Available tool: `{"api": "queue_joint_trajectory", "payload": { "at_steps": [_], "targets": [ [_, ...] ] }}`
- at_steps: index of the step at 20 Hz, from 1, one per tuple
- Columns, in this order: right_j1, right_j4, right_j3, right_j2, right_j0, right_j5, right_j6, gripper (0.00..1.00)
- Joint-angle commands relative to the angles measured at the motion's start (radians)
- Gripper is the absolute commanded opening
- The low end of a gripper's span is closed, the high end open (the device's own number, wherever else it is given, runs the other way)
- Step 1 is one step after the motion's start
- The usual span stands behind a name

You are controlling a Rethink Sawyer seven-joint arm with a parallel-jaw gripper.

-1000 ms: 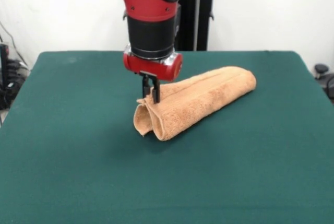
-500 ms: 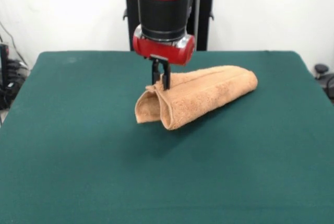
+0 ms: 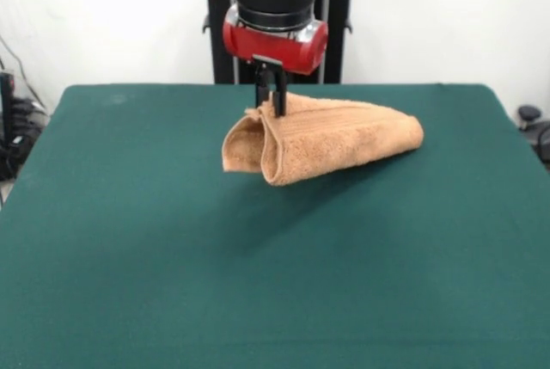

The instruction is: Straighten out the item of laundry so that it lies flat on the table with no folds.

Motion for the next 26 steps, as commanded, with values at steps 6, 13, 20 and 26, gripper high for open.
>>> {"api": "queue_joint_trajectory", "payload": {
  "at_steps": [6,13,20,26],
  "targets": [
    [0.143,-0.017,0.060,0.044,0.045,-0.081,0.041,0.00],
    [0.291,-0.045,-0.041,0.024,0.060,-0.195,0.048,0.00],
    [0.223,-0.004,-0.050,0.031,0.052,-0.078,0.011,0.00],
    [0.128,0.025,-0.009,0.038,0.030,-0.003,-0.009,0.00]
  ]
}}
